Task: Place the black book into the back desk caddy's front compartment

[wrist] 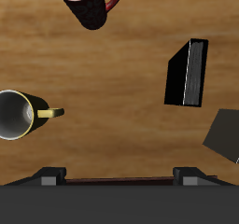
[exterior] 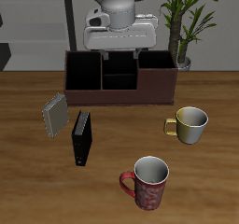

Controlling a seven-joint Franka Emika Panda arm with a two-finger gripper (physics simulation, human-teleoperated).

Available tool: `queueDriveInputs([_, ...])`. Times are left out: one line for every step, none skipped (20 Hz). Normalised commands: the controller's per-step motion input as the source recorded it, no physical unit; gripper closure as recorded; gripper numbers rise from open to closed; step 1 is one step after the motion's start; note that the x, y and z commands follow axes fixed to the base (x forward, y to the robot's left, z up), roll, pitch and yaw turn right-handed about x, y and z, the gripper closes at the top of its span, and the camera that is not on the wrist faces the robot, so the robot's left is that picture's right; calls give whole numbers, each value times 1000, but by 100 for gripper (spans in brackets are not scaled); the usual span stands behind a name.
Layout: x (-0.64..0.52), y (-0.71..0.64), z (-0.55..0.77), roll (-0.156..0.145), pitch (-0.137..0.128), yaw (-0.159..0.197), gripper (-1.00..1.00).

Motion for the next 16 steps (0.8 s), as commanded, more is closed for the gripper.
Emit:
queueDriveInputs([2, -2, 1, 25, 37, 40, -100])
queueDriveInputs([-34, -43, 83, -66, -37, 27, -100])
queueDriveInputs([94, 31, 130, 10, -83, 140, -100])
queueDriveInputs([76, -86, -2, -26, 50, -16, -100])
queueDriveInputs([143, -212, 85, -132, 36, -87, -100])
queueDriveInputs([48, -22, 55, 26, -15, 39, -100])
queueDriveInputs([116, -237, 86, -70, -24, 55, -100])
queueDriveInputs([63, -107, 19, -38, -1, 24, -100])
queueDriveInputs([-16, 17, -5, 0, 0, 0, -100])
queueDriveInputs([453, -699, 130, -17, -13, 207, -100])
queueDriveInputs([-13, 11, 2, 0, 0, 0, -100])
queueDriveInputs([198, -387, -1, -77, 62, -76, -100])
queueDriveInputs([0, 0, 0, 0, 0, 0, -100])
queueDriveInputs([673, -1033, 268, 128, 22, 10, -100])
queueDriveInputs([244, -326, 106, 120, -101, 161, -100])
queueDriveInputs([327, -388, 1, 193, 6, 207, -100])
